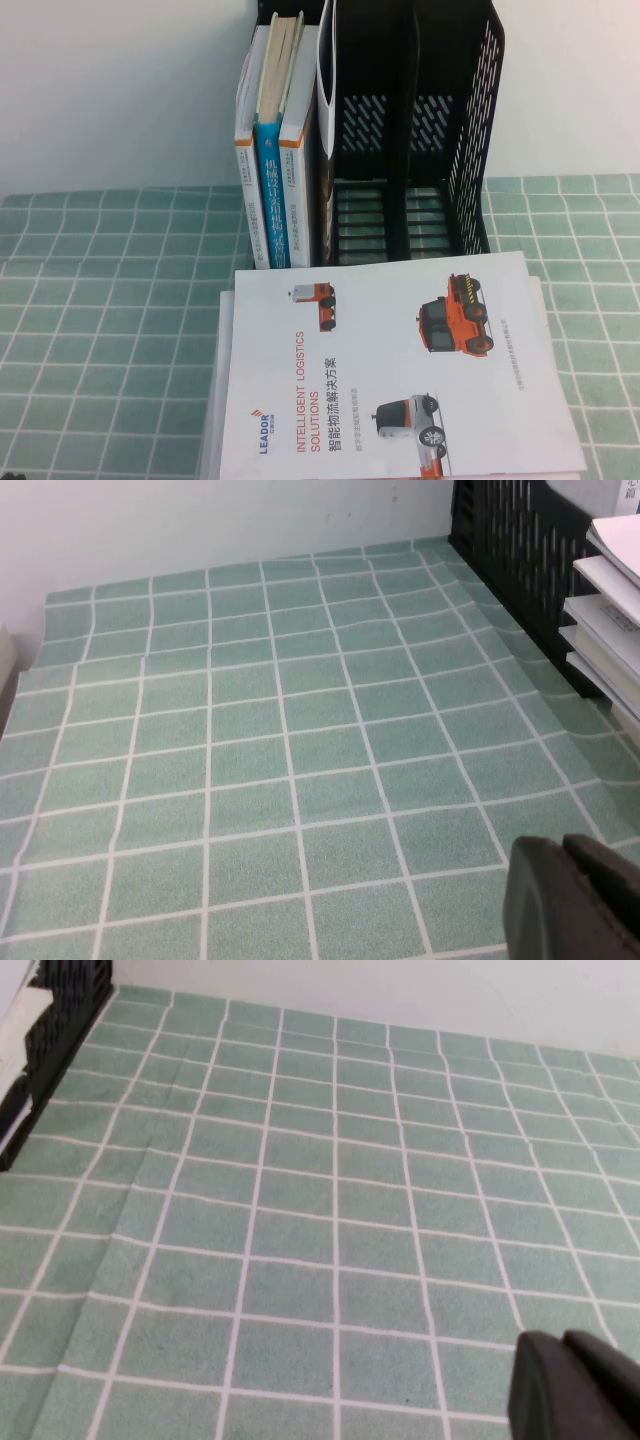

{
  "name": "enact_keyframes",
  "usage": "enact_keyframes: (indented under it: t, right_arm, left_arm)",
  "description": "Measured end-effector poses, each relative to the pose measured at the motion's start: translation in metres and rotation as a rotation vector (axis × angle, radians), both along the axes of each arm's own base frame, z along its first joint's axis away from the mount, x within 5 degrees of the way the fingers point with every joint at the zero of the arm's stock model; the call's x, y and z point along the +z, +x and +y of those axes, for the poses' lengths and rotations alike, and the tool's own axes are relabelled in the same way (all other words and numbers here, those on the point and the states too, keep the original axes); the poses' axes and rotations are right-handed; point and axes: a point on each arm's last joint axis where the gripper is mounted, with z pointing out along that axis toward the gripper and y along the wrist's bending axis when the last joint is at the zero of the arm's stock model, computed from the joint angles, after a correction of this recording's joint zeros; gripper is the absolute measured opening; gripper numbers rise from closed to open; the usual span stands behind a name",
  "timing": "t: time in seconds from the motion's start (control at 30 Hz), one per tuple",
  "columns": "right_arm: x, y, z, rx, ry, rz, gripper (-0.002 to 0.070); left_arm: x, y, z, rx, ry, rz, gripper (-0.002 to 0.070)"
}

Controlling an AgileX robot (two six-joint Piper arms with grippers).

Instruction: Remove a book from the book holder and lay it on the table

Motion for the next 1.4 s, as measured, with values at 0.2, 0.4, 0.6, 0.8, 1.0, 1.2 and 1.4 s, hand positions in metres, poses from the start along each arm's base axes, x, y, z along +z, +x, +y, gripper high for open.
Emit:
enact_keyframes:
  t: [0.2,0.4,0.6,0.8,1.0,1.2,1.4]
  right_arm:
    - [0.0,0.0,0.0,0.0,0.0,0.0,-0.0002]
    - [0.005,0.002,0.0,0.003,-0.004,-0.054,-0.0002]
    - [0.015,0.004,0.001,0.01,-0.012,-0.169,-0.0002]
    - [0.042,0.005,0.002,0.028,-0.034,-0.476,-0.0002]
    - [0.066,-0.001,0.004,0.043,-0.052,-0.742,-0.0002]
    - [0.083,-0.01,0.006,0.056,-0.067,-0.954,-0.0002]
    - [0.085,-0.012,0.003,0.035,-0.029,-0.987,-0.0002]
  left_arm:
    - [0.0,0.0,0.0,0.001,-0.001,-0.005,-0.0003]
    - [0.011,0.003,0.001,0.014,0.002,-0.124,-0.0003]
    - [0.028,0.005,0.003,0.032,-0.007,-0.315,-0.0003]
    - [0.039,0.004,0.004,0.043,-0.024,-0.438,-0.0003]
    - [0.049,0.002,0.005,0.055,-0.096,-0.535,-0.0003]
    - [0.057,0.0,0.006,0.061,-0.129,-0.631,-0.0003]
    - [0.063,-0.002,0.008,0.078,-0.195,-0.689,-0.0003]
